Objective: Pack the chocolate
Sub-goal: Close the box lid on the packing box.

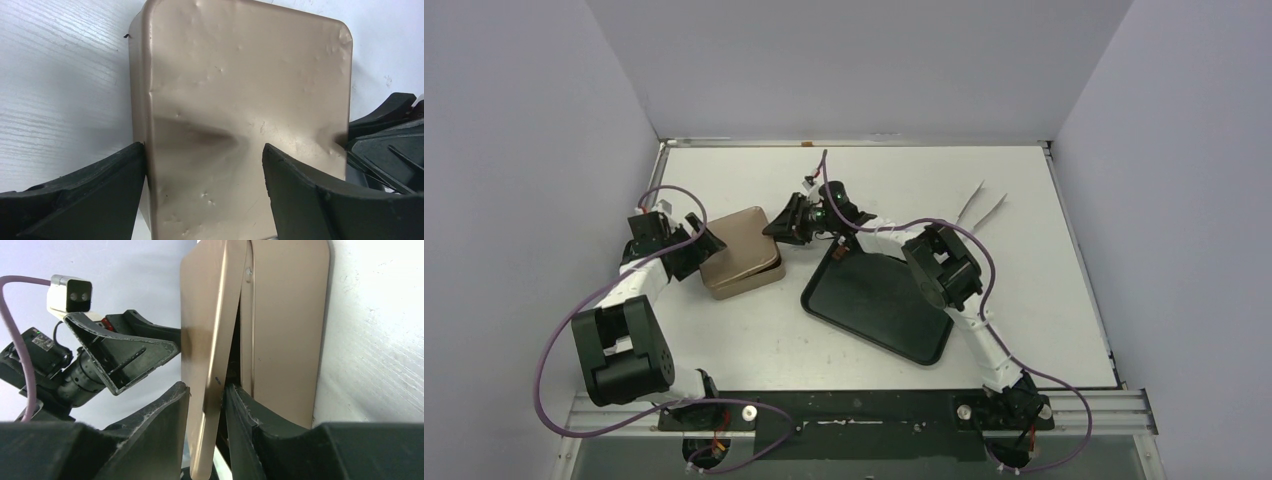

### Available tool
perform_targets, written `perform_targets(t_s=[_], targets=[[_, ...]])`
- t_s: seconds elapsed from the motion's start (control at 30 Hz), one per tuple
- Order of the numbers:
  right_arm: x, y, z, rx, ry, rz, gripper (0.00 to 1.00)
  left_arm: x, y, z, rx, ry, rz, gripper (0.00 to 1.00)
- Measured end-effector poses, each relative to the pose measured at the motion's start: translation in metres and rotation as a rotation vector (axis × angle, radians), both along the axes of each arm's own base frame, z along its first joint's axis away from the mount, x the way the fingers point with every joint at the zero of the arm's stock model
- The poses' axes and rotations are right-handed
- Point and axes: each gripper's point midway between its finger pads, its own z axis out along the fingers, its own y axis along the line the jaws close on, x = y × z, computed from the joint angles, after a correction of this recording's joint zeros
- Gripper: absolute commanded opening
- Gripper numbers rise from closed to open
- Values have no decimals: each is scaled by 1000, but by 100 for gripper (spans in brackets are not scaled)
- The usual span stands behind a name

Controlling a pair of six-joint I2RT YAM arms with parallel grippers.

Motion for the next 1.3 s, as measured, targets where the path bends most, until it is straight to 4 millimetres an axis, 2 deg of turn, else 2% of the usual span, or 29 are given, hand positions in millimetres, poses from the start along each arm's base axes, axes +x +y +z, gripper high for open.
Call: perform_targets(t_s=[0.13,0.23,0.4,0.53,0.67,0.8,1.0,1.17,1.3], targets=[[-1,0,-3,-25,-14,7,27,0,0,0,2,2,1,80],[-2,1,-3,-21,-12,11,19,-1,1,-1,4,4,1,81],[-4,7,4,106,63,10,8,-2,3,-2,20,10,-1,86],[-11,5,0,177,133,14,0,-3,3,-2,30,15,-7,88],[-21,-3,-3,225,206,11,0,-5,1,-1,33,29,-24,92],[-27,-8,4,299,266,5,0,-6,-3,3,17,31,-41,97],[-28,-14,18,381,310,-13,0,-6,-2,22,0,-5,-34,96],[-25,-18,30,439,308,-33,0,-5,12,48,18,-73,47,88],[-18,-25,36,488,317,-80,0,-8,26,71,44,-133,156,85]])
